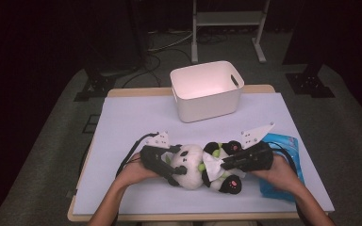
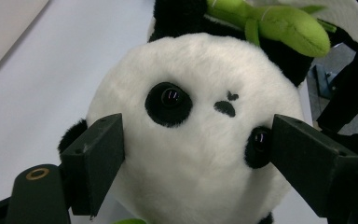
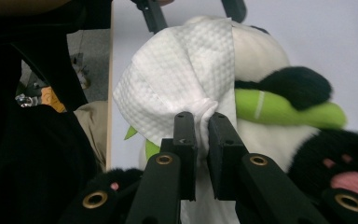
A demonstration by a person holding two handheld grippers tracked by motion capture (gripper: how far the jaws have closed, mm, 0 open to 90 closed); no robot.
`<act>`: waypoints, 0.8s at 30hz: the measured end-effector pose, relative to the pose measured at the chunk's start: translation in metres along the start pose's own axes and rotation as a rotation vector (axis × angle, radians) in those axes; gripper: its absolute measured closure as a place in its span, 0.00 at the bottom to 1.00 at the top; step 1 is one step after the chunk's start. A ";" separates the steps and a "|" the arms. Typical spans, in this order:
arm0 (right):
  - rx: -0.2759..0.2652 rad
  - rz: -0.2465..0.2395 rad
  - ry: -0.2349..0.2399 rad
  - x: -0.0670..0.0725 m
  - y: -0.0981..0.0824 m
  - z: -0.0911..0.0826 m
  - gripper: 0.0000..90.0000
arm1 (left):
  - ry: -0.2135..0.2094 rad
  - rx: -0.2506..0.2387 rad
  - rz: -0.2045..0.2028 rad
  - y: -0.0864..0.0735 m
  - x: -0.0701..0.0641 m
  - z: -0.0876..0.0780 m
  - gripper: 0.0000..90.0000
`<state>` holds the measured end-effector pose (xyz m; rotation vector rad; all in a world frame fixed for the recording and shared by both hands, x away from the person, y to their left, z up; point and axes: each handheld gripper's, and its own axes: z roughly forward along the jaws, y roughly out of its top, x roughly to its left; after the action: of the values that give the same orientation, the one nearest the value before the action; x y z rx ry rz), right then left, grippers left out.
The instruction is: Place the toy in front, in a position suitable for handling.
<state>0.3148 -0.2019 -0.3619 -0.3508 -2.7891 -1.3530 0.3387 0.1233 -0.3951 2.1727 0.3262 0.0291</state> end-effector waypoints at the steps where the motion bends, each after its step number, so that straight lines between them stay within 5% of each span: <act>1: -0.001 -0.007 0.003 0.001 0.001 0.002 0.91 | -0.006 -0.003 -0.005 -0.001 0.000 0.000 0.20; 12: 0.004 -0.022 -0.034 -0.013 0.022 0.014 0.93 | 0.000 -0.015 -0.027 -0.006 -0.005 0.001 0.22; 24: -0.003 0.014 -0.113 -0.038 0.029 0.008 0.93 | 0.009 -0.007 -0.035 -0.004 -0.011 0.000 0.22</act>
<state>0.3586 -0.1854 -0.3487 -0.4598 -2.8690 -1.3766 0.3275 0.1234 -0.3974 2.1599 0.3687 0.0206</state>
